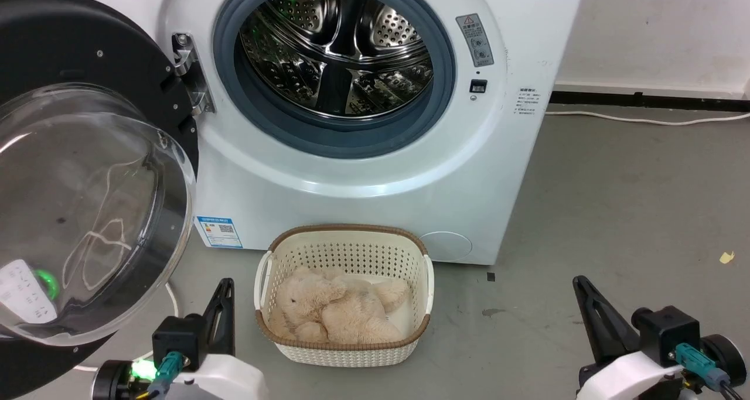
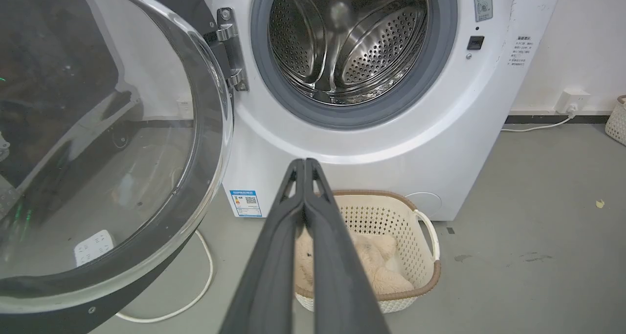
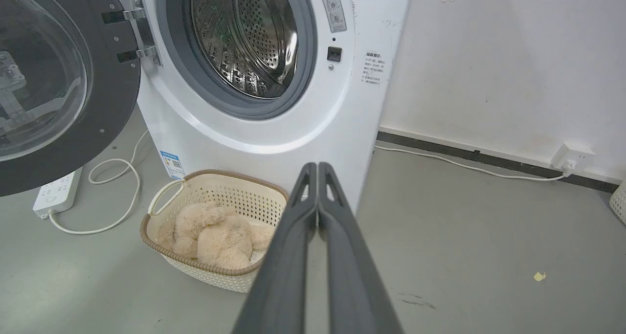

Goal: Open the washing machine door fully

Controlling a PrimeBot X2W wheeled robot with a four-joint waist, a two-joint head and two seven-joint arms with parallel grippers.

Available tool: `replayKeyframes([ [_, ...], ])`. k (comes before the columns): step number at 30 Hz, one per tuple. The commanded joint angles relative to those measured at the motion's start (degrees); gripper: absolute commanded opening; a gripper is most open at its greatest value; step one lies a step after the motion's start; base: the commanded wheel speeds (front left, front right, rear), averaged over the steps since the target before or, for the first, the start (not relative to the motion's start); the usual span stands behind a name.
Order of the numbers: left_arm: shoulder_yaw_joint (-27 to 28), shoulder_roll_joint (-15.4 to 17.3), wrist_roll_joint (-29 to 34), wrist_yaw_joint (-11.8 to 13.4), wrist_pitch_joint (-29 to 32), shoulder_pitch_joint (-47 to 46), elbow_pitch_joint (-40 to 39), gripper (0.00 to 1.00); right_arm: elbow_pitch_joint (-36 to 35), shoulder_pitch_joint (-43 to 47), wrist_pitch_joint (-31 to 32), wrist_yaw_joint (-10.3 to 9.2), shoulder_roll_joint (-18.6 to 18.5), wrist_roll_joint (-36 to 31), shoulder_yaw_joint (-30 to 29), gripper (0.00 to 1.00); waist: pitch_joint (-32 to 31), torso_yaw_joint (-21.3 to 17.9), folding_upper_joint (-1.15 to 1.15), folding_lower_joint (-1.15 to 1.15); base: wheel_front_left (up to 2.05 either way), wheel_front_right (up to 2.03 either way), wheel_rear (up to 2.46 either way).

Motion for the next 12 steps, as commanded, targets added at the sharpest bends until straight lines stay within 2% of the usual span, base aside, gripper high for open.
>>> replayKeyframes([
  [1,0.5,-0.6,0.8,-0.5,0.7,-1.1,-0.3,0.00,0.1,-1.3,0.5,0.04,0.1,-0.4,0.3,0.00,0.1,0.0,0.00,0.00,0.00,0.00,0.00],
  [12,1.3,-1.0,1.4,-1.1,1.4,-1.5,-0.4,0.00,0.1,-1.7,1.3,0.05,0.1,-0.5,0.6,0.00,0.4,0.1,0.00,0.00,0.00,0.00,0.00],
])
